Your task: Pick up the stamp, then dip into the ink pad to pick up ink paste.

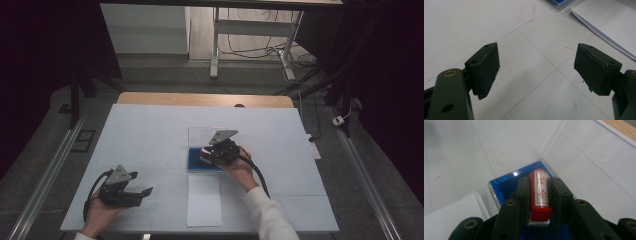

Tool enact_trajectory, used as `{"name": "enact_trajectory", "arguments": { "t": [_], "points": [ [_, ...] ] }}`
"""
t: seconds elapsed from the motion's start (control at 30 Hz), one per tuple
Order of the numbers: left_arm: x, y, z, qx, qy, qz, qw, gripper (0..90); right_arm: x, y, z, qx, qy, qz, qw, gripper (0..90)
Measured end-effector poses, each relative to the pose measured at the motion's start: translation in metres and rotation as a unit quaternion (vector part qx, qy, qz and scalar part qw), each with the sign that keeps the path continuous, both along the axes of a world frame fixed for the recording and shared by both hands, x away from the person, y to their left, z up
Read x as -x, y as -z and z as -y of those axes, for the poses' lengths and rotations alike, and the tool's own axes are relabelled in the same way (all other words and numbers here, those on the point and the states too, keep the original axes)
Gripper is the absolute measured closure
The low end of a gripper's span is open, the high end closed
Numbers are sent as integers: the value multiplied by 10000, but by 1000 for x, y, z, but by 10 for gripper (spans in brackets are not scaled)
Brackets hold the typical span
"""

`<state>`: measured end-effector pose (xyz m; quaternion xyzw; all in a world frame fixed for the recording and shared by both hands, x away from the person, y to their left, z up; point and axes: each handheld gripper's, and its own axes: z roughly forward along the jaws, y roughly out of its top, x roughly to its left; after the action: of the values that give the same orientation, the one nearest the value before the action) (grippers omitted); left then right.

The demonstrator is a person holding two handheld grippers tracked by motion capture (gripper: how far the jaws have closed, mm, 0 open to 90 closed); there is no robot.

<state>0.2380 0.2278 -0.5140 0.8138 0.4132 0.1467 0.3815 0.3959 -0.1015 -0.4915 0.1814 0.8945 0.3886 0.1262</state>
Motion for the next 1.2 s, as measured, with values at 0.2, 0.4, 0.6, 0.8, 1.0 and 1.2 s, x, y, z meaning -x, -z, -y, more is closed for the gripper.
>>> {"name": "enact_trajectory", "arguments": {
  "t": [0.2, 0.4, 0.6, 0.8, 1.0, 1.2],
  "points": [
    [0, 0, 0, 5, -5, 5, 10000, 208, 1, -6, 5, -238, 87, -22, 9997, 700],
    [0, 0, 0, -9, -8, 1, 10000, 208, 2, -13, 12, -326, 136, -21, 9994, 700],
    [0, 0, 0, 2, -17, -1, 10000, 209, 6, -22, 18, -364, 169, 41, 9992, 699],
    [0, 0, 1, -25, -16, -12, 10000, 209, 9, -31, 22, -467, 174, 109, 9987, 699],
    [1, 0, 1, -23, -22, 1, 10000, 210, 11, -33, 23, -483, 186, 112, 9986, 699],
    [1, -1, 1, -11, -18, 9, 10000, 210, 10, -32, 20, -414, 179, 101, 9989, 699]
  ]
}}
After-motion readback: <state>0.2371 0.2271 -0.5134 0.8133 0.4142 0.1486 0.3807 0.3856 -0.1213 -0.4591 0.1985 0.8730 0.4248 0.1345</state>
